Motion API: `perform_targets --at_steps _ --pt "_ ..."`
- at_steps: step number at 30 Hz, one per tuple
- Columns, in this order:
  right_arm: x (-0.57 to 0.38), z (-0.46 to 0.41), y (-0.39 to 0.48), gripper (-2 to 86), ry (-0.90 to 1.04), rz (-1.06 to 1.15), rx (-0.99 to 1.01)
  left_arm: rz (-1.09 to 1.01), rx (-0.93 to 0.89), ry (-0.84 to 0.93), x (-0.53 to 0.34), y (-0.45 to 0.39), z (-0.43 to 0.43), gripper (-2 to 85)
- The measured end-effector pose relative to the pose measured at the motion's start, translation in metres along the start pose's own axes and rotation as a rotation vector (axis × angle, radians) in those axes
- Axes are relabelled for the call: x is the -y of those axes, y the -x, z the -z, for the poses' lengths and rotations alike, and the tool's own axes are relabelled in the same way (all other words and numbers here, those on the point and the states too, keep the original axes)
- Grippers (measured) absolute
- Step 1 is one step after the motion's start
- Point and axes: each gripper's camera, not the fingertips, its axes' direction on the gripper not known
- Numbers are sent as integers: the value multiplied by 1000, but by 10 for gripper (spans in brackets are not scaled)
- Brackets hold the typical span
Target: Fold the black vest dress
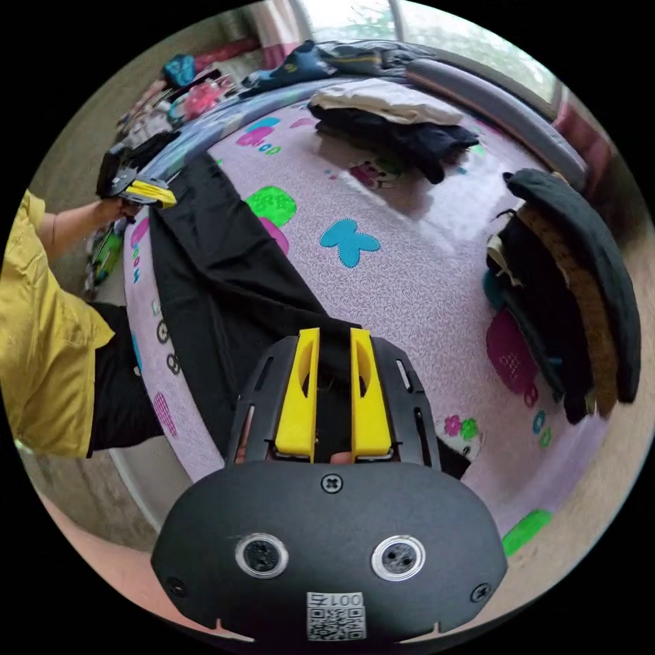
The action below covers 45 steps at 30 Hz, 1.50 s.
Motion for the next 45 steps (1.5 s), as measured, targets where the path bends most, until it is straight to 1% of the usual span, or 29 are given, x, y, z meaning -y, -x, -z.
perform_targets --at_steps 2,5,8,12,15,17,18,19,20,22,23,25,26,27,28,30,32,35,37,40,43,45 --pt "7 -9 -20 73 35 106 71 -2 -28 -15 17 -39 -25 -12" --pt "19 -21 -39 76 104 253 170 -7 -85 5 29 -73 -57 -12" --pt "30 -27 -45 77 145 364 197 23 -85 30 34 -91 -70 -12" --pt "48 -35 -51 77 188 435 282 52 -111 20 35 -91 -81 -12" --pt "57 -43 -45 69 240 492 313 31 -184 10 46 -84 -103 -12" --pt "60 -45 -39 51 272 520 313 -1 -258 64 63 -82 -134 -12" --pt "61 -43 -37 38 280 536 316 -11 -265 81 68 -83 -142 -12" --pt "62 -42 -35 33 292 538 319 -29 -255 127 76 -85 -157 -12" --pt "61 -39 -33 25 310 551 319 -38 -201 164 82 -86 -169 -12" --pt "57 -25 -27 19 300 583 254 -35 -111 178 89 -86 -177 -12" --pt "53 -6 -21 16 244 595 179 -27 -94 169 92 -85 -177 -12" --pt "40 34 -9 13 76 588 52 -17 -110 119 92 -84 -168 -12" --pt "23 60 5 12 -55 574 -49 -21 -125 74 89 -85 -159 -12" --pt "3 75 22 11 -136 576 -152 -23 -129 52 87 -86 -154 -12" --pt "-7 78 32 11 -156 581 -196 -32 -137 7 80 -88 -143 -13" --pt "-42 60 68 11 -133 624 -340 -56 -152 -60 68 -91 -129 -13" --pt "-59 32 88 11 -53 652 -376 -60 -131 -97 54 -92 -118 -13" --pt "-80 -2 111 11 36 704 -393 -58 -61 -85 44 -85 -118 -13" --pt "-86 -10 116 11 57 701 -368 -46 -14 -66 44 -77 -122 -13" --pt "-84 0 108 10 44 592 -306 -33 43 -40 47 -65 -135 -12" --pt "-85 32 78 9 -33 394 -225 -31 58 -20 54 -57 -150 -13" --pt "-94 52 35 7 -73 178 -206 -34 65 -11 60 -56 -159 -13"
